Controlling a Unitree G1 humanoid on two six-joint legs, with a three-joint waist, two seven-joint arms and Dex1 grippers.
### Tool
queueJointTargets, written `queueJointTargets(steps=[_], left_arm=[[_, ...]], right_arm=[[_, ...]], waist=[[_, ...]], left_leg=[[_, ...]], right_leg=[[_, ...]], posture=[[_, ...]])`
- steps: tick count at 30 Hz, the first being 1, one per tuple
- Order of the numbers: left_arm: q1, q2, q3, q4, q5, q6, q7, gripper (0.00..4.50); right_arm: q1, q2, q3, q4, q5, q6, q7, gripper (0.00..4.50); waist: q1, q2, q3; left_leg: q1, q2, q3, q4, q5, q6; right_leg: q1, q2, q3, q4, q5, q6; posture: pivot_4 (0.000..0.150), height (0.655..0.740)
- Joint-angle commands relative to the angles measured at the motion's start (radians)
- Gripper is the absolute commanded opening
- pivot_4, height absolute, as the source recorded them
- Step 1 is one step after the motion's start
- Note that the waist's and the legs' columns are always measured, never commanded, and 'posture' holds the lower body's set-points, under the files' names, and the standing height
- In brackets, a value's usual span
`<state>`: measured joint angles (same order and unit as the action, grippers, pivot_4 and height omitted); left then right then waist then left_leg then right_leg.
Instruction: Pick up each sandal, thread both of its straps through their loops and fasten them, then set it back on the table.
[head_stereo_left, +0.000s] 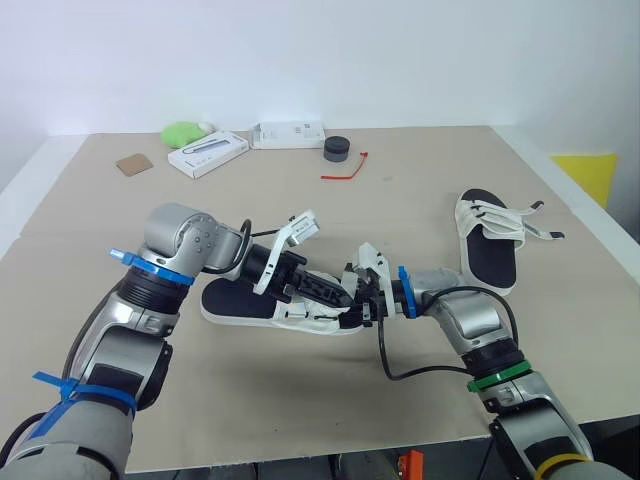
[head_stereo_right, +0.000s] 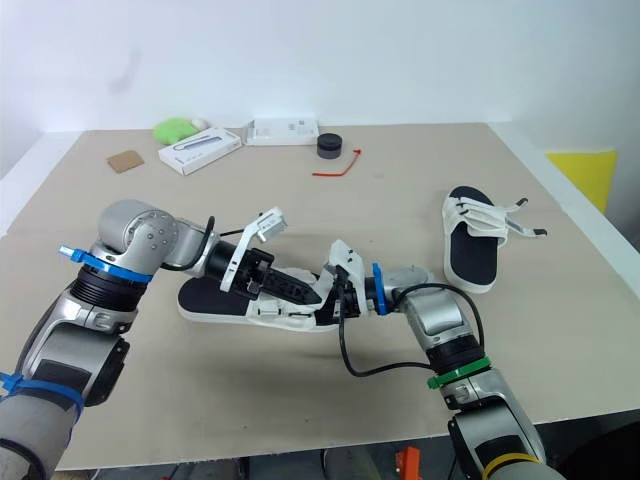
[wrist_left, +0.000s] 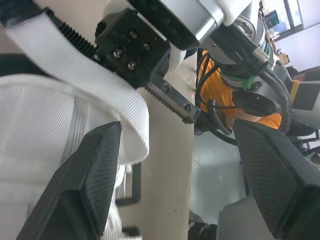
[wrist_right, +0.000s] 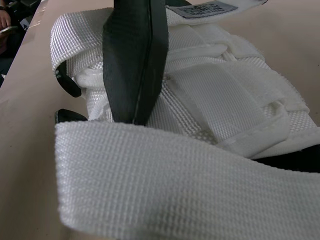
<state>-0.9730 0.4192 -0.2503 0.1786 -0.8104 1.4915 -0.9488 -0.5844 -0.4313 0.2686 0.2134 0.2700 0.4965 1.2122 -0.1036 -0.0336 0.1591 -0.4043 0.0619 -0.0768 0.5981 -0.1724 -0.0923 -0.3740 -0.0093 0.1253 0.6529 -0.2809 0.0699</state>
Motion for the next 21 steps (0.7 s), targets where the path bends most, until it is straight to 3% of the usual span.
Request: queueJointTargets(steps=[1,10,14,15,20,21], left_arm=[[0.003,-0.019,-0.024,0.023,0.046,-0.039,0.017,3.65],[0.002,-0.142,0.079,0.107,0.073,-0.068,0.108,3.65],[0.010,-0.118,0.112,0.085,0.076,-0.063,0.123,2.91],[0.010,-0.117,0.123,0.082,0.075,-0.061,0.130,2.26],[0.033,-0.131,0.179,0.033,0.068,-0.078,0.180,0.85],[0.043,-0.131,0.176,0.018,0.072,-0.083,0.187,0.30]], right_arm=[[0.050,-0.004,0.055,0.075,-0.060,0.037,-0.039,0.00],[0.058,-0.006,0.053,0.065,-0.057,0.042,-0.043,0.00],[0.066,-0.010,0.055,0.053,-0.056,0.045,-0.043,0.00],[0.066,-0.010,0.055,0.052,-0.055,0.046,-0.043,0.00],[0.061,-0.006,0.056,0.061,-0.056,0.041,-0.039,0.00],[0.060,-0.006,0.057,0.062,-0.057,0.040,-0.039,0.00]], waist=[[0.000,0.000,0.000],[0.000,0.000,0.000],[0.000,0.000,0.000],[0.000,0.000,0.000],[0.000,0.000,0.000],[0.000,0.000,0.000]], left_leg=[[0.000,0.000,0.000,0.000,0.000,0.000],[0.001,0.000,0.000,0.001,0.000,0.000],[0.001,0.000,0.000,0.000,0.000,0.000],[0.001,0.000,0.000,0.000,0.000,0.000],[0.000,0.000,0.000,0.000,0.000,0.000],[0.000,0.000,0.000,0.000,0.000,0.000]], right_leg=[[0.000,0.000,0.000,0.000,0.000,0.000],[0.000,0.000,0.000,-0.001,0.000,0.000],[0.001,0.000,0.000,-0.001,0.000,0.000],[0.001,0.000,0.000,-0.001,0.000,0.000],[0.001,0.000,0.000,-0.001,0.001,0.001],[0.001,0.000,0.000,-0.001,0.001,0.002]], posture=[[0.150,0.7400],[0.150,0.7400],[0.150,0.7400],[0.150,0.7400],[0.150,0.7400],[0.150,0.7400]])
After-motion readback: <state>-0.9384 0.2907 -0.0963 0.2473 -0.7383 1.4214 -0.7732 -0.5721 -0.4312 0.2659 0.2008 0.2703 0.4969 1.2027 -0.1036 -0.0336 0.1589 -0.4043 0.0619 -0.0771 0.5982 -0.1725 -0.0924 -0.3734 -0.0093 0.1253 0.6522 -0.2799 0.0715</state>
